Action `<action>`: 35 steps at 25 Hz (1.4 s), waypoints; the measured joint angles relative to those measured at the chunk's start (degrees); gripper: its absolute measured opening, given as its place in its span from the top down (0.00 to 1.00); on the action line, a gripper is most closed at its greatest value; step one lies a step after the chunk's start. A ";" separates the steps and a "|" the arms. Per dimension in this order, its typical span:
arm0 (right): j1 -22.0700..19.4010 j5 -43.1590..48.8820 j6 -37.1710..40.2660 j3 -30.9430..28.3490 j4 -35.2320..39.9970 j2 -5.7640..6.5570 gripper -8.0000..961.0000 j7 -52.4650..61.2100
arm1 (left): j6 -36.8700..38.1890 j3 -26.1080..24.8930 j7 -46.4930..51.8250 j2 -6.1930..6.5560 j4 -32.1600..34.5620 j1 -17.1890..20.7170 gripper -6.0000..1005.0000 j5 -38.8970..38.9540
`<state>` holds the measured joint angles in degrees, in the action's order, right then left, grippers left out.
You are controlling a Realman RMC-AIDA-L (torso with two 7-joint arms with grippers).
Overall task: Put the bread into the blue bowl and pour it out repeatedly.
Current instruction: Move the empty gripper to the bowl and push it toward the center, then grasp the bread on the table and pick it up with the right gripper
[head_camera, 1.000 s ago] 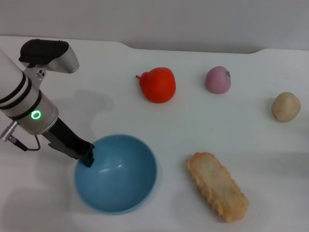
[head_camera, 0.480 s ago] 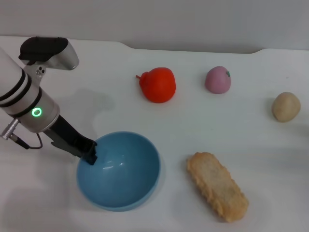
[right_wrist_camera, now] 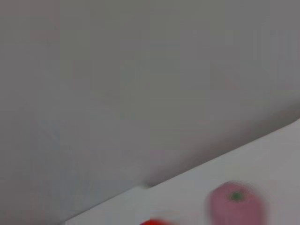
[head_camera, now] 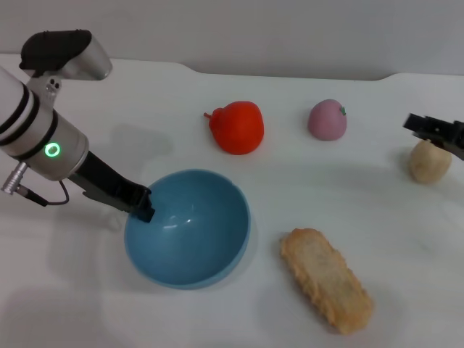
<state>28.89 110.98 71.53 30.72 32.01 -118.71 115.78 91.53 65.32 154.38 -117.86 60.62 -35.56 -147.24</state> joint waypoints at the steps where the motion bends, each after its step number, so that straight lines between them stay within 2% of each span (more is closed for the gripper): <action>1: 0.13 0.38 2.21 0.40 1.00 0.08 0.59 1.31 | -0.01 -0.31 -0.13 0.00 0.30 0.19 0.98 0.20; 5: 1.14 7.32 11.00 3.13 8.65 0.33 0.59 10.05 | -0.02 -0.63 -0.27 0.00 1.03 0.50 0.98 0.37; 7: 2.21 13.04 13.80 5.08 11.86 0.31 0.59 14.98 | -0.03 -0.63 -0.28 0.00 1.32 0.61 0.98 0.39; 8: 3.61 18.76 15.62 7.17 13.67 0.31 0.59 19.15 | -0.03 -0.63 -0.28 0.00 1.43 0.65 0.98 0.38; 13: 6.05 25.43 16.25 10.98 13.34 0.25 0.59 22.02 | -0.04 -0.64 -0.30 0.06 2.02 0.75 0.98 0.39; 25: 8.68 26.45 11.38 27.45 7.63 -0.01 0.59 25.54 | -0.04 -0.62 -0.31 0.05 2.13 0.40 0.98 0.37; 35: 12.09 25.93 5.64 35.10 1.57 -0.42 0.59 26.12 | -0.10 -0.10 -0.03 -0.07 2.13 0.13 0.98 0.43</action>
<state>40.98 136.91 77.17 65.82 33.57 -119.13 141.90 91.43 65.22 154.35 -117.93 62.76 -35.43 -146.81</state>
